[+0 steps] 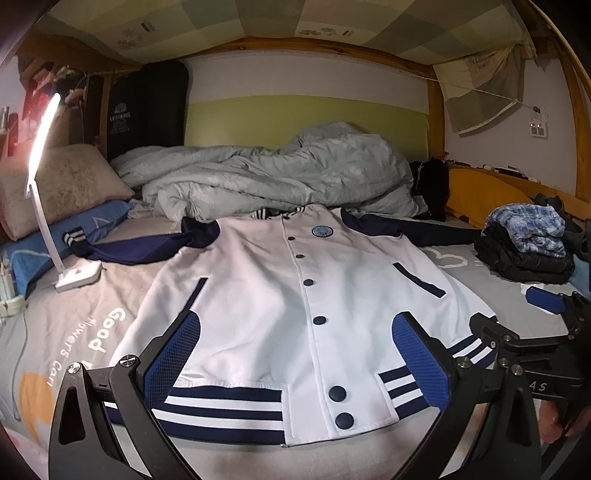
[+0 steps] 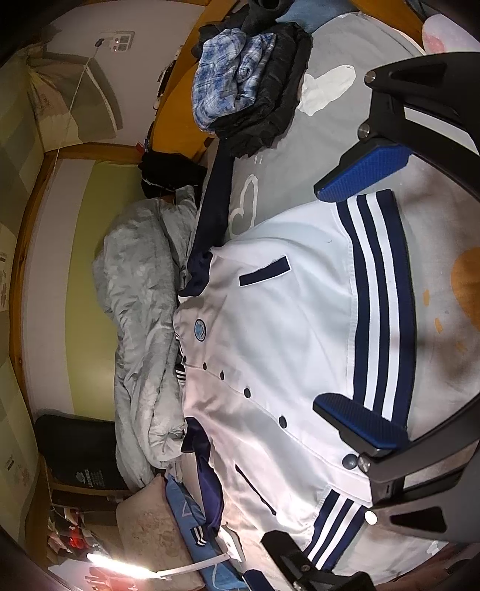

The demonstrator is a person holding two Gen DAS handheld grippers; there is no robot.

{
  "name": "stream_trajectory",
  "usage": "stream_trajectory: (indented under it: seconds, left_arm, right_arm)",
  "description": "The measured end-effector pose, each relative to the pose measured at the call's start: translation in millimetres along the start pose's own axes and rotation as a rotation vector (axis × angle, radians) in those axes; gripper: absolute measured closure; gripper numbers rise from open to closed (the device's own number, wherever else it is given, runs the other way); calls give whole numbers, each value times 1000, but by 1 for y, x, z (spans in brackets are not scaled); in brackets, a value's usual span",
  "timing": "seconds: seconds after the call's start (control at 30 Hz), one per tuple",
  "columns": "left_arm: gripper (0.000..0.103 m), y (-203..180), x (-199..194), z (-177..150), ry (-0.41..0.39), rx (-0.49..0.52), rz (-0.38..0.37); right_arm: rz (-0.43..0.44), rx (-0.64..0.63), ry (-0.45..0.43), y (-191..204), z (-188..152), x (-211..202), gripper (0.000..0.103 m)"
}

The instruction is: Fold large clothes

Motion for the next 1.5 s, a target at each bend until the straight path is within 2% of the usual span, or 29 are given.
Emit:
stream_trajectory:
  seconds: [0.53,0.63,0.7,0.77,0.9,1.1,1.33,1.5]
  left_arm:
    - [0,-3,-1,-2,-15,38,28]
    - [0,-4,4,-5,7,49,19]
    - [0,-8,14,-11,61,66,-26]
    - [0,-6,22,-19,95,64,-20]
    - [0,1,22,-22,73,111,33]
    - [0,2,12,-14,36,124,30]
    - [0,18,6,-16,60,88,27]
    - [0,32,7,-13,49,72,71]
  right_arm:
    - [-7,25,18,-7,-3,3,0]
    - [-4,20,18,-8,-4,3,0]
    - [-1,6,25,-7,-5,4,0]
    - [-3,-3,39,-7,-8,8,0]
    - [3,7,61,-9,-10,13,0]
    - [-22,-7,40,-13,-6,10,0]
    - [-22,-33,29,-9,0,9,0]
    - [4,-50,33,-4,-4,13,0]
Point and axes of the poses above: each gripper's, at about its wrist camera, not at the fingertips, and x roughly the way its jaws point, y to its left, z to its top, the point moved 8 cm from there along x, roughly the way its jaws point, and after that the axes turned 2 degrees about -x, right-handed, at the moved point
